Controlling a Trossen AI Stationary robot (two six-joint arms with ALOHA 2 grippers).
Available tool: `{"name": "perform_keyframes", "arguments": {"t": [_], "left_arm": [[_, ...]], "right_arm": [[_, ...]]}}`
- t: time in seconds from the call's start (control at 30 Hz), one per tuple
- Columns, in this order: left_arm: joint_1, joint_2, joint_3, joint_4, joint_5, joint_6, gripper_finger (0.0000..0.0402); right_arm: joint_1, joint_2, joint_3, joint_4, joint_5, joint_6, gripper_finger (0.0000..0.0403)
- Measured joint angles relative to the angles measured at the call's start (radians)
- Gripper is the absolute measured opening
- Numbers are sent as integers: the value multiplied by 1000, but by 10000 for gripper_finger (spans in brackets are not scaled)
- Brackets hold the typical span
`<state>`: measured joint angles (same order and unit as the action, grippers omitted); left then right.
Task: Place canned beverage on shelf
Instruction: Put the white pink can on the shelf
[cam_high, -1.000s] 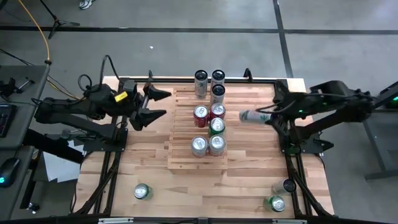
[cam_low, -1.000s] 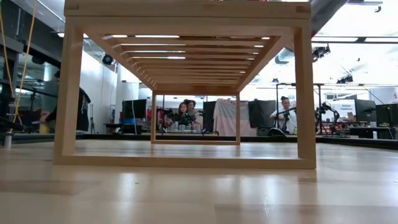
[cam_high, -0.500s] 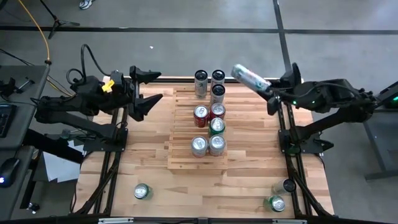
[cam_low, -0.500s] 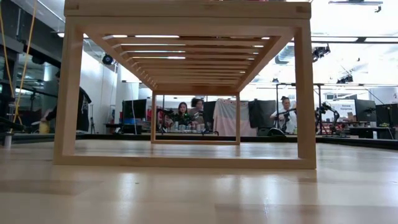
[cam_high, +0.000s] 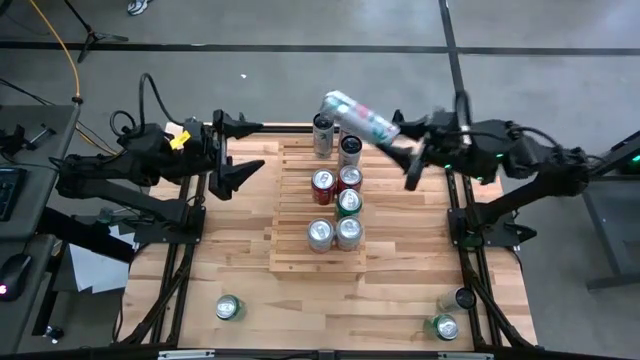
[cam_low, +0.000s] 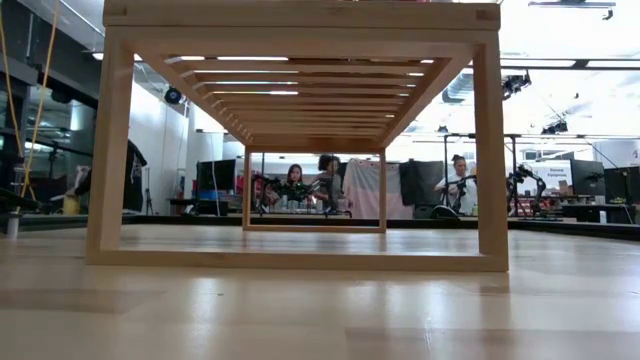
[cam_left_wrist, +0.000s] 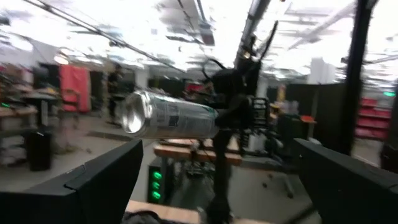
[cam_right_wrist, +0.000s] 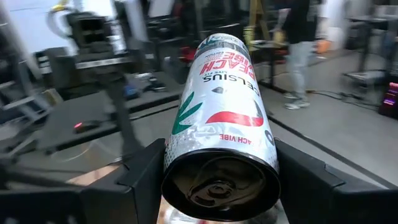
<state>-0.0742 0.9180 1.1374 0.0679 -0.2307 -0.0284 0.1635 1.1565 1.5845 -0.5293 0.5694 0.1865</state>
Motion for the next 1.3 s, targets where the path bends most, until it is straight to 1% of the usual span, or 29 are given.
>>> {"name": "perform_keyframes", "arguments": {"t": [0.23, 0.33, 0.43, 0.53, 0.6, 0.7, 0.8, 1.03, 1.13, 1.23, 1.3], "left_arm": [[0, 2, 0, -125, 92, -98, 400], [0, 14, -1, -150, 90, -99, 400], [0, 20, 0, -140, 81, -90, 400], [0, 26, 0, -143, 31, -54, 400], [1, 35, 0, -142, 19, -41, 400], [1, 54, -2, -132, 30, -45, 400], [2, 72, -1, -107, 78, -48, 400], [2, 121, -1, -46, 181, -115, 400], [2, 122, -1, -47, 194, -132, 398], [2, 117, -1, -47, 193, -143, 380], [5, 114, -1, -46, 192, -145, 356]], "right_arm": [[0, 132, 0, 160, -158, -67, 233], [0, 171, 0, 199, -200, -75, 233], [0, 195, -1, 229, -241, -73, 233], [-1, 212, -1, 261, -274, -72, 233], [-1, 222, -1, 281, -291, -67, 233], [0, 237, -1, 273, -320, -52, 233], [0, 259, -1, 289, -367, -49, 233], [-7, 279, -1, 285, -377, -48, 233], [-7, 279, -1, 284, -377, -53, 233], [-7, 279, -1, 277, -376, -49, 233], [-7, 279, -1, 272, -377, -49, 233]]}}
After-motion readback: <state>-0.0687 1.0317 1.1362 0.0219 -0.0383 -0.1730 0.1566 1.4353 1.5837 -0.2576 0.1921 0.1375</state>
